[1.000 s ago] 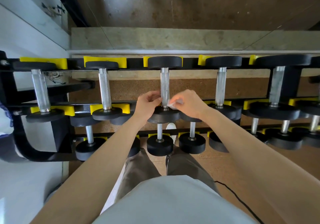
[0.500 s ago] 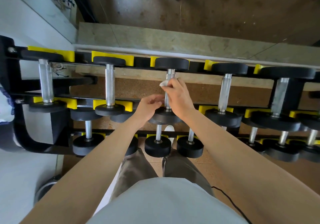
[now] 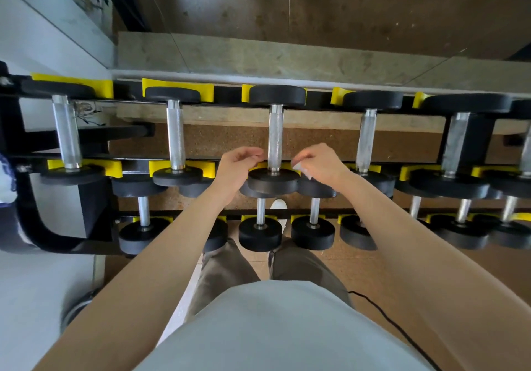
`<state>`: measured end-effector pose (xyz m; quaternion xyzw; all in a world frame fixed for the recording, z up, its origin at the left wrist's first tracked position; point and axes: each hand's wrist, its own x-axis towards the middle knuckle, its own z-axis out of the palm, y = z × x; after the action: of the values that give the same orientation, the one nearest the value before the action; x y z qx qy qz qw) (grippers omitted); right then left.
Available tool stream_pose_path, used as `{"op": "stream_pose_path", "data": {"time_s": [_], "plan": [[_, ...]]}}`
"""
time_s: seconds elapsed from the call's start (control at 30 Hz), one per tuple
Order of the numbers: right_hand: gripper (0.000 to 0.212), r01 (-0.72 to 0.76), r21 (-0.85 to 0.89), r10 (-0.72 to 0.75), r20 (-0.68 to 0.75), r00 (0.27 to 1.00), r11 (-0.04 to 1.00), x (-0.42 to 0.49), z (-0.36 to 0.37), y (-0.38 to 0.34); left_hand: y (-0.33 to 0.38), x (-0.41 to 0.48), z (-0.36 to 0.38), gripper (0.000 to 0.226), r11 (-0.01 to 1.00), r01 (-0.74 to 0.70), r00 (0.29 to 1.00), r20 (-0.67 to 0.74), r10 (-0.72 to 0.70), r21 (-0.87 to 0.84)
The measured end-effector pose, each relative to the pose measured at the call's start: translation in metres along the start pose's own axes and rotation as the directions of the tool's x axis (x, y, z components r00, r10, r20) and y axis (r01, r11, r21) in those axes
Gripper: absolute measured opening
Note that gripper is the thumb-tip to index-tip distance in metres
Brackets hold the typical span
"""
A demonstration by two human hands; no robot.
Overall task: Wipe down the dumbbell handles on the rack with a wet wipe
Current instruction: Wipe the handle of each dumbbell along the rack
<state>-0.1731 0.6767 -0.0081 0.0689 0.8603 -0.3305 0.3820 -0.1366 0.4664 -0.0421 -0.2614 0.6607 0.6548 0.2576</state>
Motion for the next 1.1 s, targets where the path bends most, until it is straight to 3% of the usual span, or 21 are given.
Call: {"op": "stream_pose_path", "data": {"time_s": [0.07, 0.13, 0.3, 0.43, 0.5, 0.6, 0.67, 0.77, 0.97, 1.03, 1.1], "plan": [[0.032, -0.047, 0.395, 0.082, -0.072, 0.994, 0.918, -0.002, -0.003, 0.01, 0.004, 0.001, 0.002, 0.024, 1.0, -0.007, 1.0, -0.008, 0.007, -0.015], [0.029, -0.035, 0.594, 0.157, -0.156, 0.975, 0.804, 0.004, -0.003, 0.017, 0.012, 0.004, 0.004, 0.026, 1.0, -0.01, 1.0, -0.03, 0.009, -0.028], [0.021, 0.029, 0.738, 0.322, -0.329, 0.888, 0.674, 0.027, -0.001, 0.008, 0.034, 0.032, 0.012, 0.02, 0.997, 0.016, 0.996, -0.081, -0.023, -0.08], [0.02, -0.004, 0.88, 0.378, -0.2, 0.904, 0.475, 0.049, 0.003, -0.014, 0.046, 0.062, 0.021, 0.016, 0.969, 0.192, 0.975, -0.079, -0.206, -0.157], [0.018, -0.008, 0.921, 0.351, -0.14, 0.926, 0.389, 0.059, 0.007, -0.025, 0.05, 0.071, 0.027, 0.022, 0.931, 0.298, 0.952, -0.007, -0.306, -0.211], [0.012, -0.024, 0.966, 0.284, -0.052, 0.957, 0.257, 0.069, 0.012, -0.04, 0.058, 0.075, 0.032, 0.031, 0.854, 0.378, 0.925, 0.177, -0.336, -0.356], [0.016, -0.044, 0.978, 0.25, -0.009, 0.968, 0.203, 0.071, 0.011, -0.043, 0.059, 0.077, 0.031, 0.03, 0.827, 0.375, 0.926, 0.203, -0.317, -0.419], [0.025, -0.036, 0.968, 0.242, -0.026, 0.97, 0.249, 0.073, 0.01, -0.041, 0.053, 0.076, 0.026, 0.021, 0.829, 0.307, 0.952, 0.15, -0.268, -0.468], [0.013, 0.001, 0.869, 0.337, -0.194, 0.921, 0.495, 0.073, 0.012, -0.052, 0.05, 0.06, 0.009, 0.014, 0.765, 0.135, 0.983, -0.013, -0.184, -0.629], [0.012, -0.012, 0.882, 0.361, -0.18, 0.915, 0.471, 0.07, 0.011, -0.055, 0.052, 0.056, 0.007, 0.014, 0.756, 0.097, 0.989, -0.025, -0.149, -0.648], [0.008, -0.013, 0.924, 0.379, -0.144, 0.914, 0.383, 0.067, 0.009, -0.053, 0.054, 0.053, 0.009, 0.019, 0.767, 0.082, 0.993, -0.017, -0.12, -0.637]]}}
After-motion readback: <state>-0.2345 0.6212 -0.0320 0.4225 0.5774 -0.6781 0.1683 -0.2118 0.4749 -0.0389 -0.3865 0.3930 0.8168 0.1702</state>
